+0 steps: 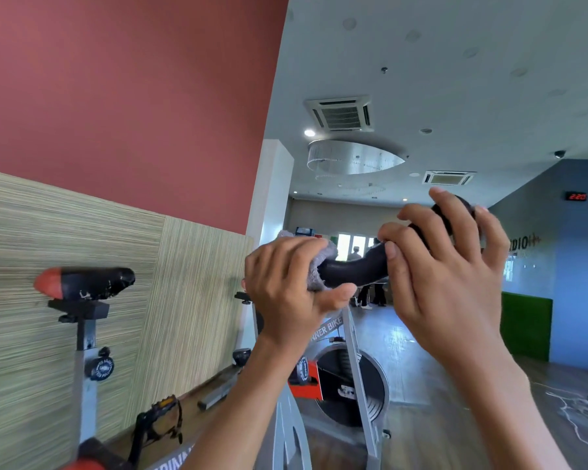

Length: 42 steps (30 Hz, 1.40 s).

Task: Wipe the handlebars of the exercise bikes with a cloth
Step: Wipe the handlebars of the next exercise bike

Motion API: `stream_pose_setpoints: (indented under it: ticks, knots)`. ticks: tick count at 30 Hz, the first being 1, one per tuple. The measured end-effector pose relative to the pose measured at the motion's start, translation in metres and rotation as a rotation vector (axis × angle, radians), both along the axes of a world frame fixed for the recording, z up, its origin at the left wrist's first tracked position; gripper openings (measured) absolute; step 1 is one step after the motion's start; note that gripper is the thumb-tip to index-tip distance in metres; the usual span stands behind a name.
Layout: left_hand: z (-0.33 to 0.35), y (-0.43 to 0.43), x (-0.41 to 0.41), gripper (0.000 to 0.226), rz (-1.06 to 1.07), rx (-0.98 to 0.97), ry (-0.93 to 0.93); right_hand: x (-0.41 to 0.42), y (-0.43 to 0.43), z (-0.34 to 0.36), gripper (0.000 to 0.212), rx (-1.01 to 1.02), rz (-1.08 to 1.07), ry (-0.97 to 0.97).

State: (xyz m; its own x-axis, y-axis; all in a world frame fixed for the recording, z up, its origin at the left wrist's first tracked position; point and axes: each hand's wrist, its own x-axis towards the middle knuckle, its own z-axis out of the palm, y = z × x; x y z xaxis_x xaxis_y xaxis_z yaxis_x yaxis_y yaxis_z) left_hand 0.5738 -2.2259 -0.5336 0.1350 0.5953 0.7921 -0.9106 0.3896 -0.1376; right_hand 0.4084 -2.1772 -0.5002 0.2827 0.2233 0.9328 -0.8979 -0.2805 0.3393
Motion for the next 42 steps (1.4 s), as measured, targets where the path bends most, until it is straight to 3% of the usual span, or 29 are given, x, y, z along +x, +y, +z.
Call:
stream_pose_setpoints:
  ticks: [5,11,17,22,29,33,38,42]
  knots:
    - [0.005,-0.002,0.008,0.057,0.062,-0.011,-0.097,0.006,-0.005,-0.003,0.030,-0.049,0.036,-0.060]
    - [-0.006,-0.014,0.049,0.052,-0.456,0.191,-0.012,0.012,-0.008,-0.003,0.030,-0.070,0.075,-0.095]
    - [-0.002,-0.013,0.032,0.070,-0.449,0.075,-0.039,0.017,-0.013,-0.006,0.028,-0.084,0.100,-0.129]
    - [0.002,-0.027,0.046,0.086,-0.701,0.125,0.021,0.021,-0.015,-0.007,0.029,-0.072,0.084,-0.159]
    - [0.005,-0.014,0.042,0.075,-0.347,0.077,-0.174,0.045,-0.020,-0.027,0.029,-0.043,0.188,-0.296]
    - [0.004,-0.023,0.050,0.072,-0.390,0.079,-0.157,0.051,-0.021,-0.030,0.025,-0.011,0.220,-0.321]
    - [0.001,-0.032,0.056,0.079,-0.654,0.141,-0.091,0.048,-0.021,-0.031,0.027,0.024,0.193,-0.307]
    - [0.002,-0.023,0.044,0.076,-0.519,0.072,-0.118,0.051,-0.022,-0.032,0.027,0.024,0.187,-0.320]
